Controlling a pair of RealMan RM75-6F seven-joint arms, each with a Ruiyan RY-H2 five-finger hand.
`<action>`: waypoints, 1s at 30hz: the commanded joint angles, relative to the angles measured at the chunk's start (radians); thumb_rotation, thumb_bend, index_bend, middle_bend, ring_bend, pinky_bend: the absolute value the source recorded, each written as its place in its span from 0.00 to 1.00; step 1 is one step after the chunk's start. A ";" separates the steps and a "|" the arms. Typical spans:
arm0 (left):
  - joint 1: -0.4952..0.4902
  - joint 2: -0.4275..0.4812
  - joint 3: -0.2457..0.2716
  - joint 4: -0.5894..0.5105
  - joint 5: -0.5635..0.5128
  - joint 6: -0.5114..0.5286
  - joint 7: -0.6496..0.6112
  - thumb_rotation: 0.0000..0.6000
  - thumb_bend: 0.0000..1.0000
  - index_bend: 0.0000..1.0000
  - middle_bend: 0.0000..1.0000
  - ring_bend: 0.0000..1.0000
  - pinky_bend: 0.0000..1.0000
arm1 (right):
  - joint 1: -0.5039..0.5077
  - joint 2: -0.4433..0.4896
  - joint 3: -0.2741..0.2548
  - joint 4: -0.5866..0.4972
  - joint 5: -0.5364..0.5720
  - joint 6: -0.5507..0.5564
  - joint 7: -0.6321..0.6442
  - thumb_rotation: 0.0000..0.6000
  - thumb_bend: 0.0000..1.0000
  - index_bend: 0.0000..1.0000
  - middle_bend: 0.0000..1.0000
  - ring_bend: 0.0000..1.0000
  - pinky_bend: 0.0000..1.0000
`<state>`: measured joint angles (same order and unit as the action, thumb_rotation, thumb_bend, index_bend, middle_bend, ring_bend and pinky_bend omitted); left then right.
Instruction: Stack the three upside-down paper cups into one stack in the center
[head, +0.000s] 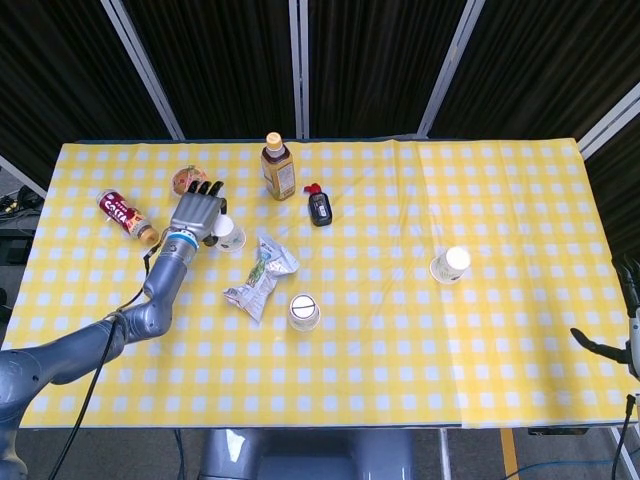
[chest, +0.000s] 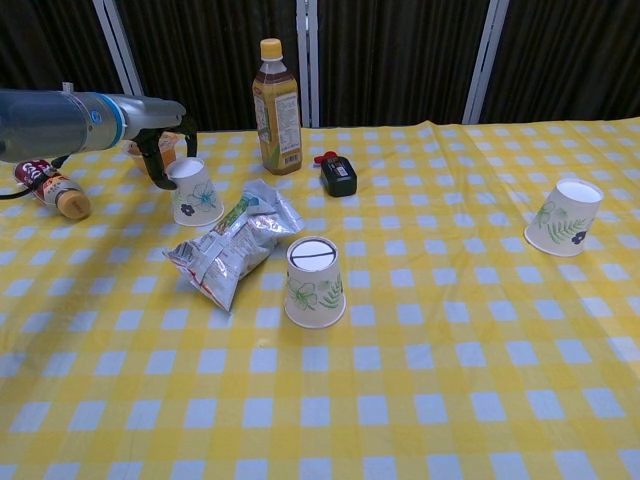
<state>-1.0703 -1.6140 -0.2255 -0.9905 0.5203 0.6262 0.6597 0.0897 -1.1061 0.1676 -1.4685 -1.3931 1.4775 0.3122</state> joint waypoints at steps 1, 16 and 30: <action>0.004 0.008 0.003 -0.016 0.015 0.012 -0.016 1.00 0.39 0.48 0.00 0.00 0.00 | -0.001 0.000 -0.001 -0.002 -0.003 0.003 -0.002 1.00 0.00 0.00 0.00 0.00 0.00; 0.096 0.350 -0.099 -0.551 0.251 0.211 -0.183 1.00 0.39 0.47 0.00 0.00 0.00 | -0.005 0.002 0.000 -0.015 -0.011 0.013 -0.008 1.00 0.00 0.00 0.00 0.00 0.00; 0.107 0.491 -0.050 -0.917 0.376 0.234 -0.157 1.00 0.39 0.45 0.00 0.00 0.00 | -0.011 0.009 0.002 -0.017 -0.020 0.026 0.027 1.00 0.00 0.00 0.00 0.00 0.00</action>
<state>-0.9627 -1.1298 -0.2901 -1.8909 0.8888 0.8599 0.4939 0.0790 -1.0980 0.1687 -1.4876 -1.4143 1.5035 0.3360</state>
